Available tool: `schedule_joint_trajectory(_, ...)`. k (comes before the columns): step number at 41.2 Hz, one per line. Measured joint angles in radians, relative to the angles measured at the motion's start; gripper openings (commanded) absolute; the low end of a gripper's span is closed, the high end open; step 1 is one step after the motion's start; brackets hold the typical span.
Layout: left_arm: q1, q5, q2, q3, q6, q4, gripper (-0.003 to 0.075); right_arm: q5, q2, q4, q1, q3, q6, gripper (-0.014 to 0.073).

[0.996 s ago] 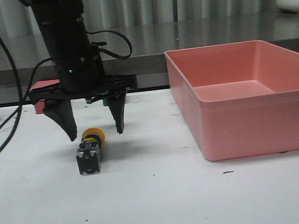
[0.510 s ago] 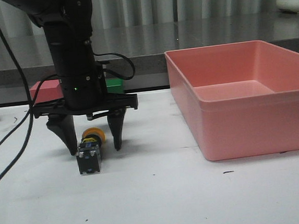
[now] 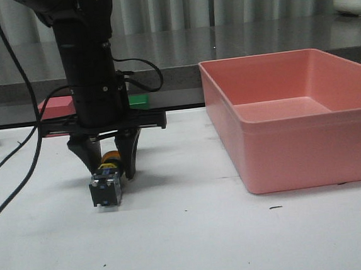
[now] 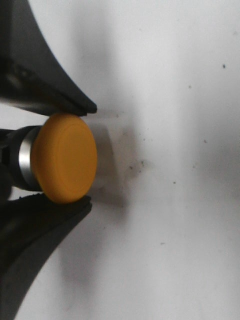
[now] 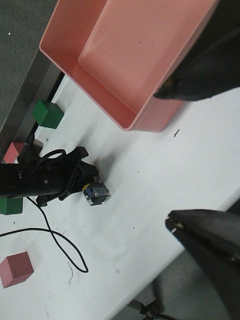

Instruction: Place and stand button with both arms

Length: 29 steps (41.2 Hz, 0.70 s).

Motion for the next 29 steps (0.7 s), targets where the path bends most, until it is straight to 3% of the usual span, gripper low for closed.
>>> schedule_joint_trajectory(13, 0.084, 0.011, -0.173, 0.056, 0.171, -0.011, 0.0218, 0.0, 0.0, 0.0, 0.0, 0.0, 0.0, 0.0489)
schedule_joint_trajectory(29, 0.28, -0.336, -0.532, 0.488, 0.445, -0.129, 0.0218, 0.0, 0.0, 0.0, 0.0, 0.0, 0.0, 0.0489)
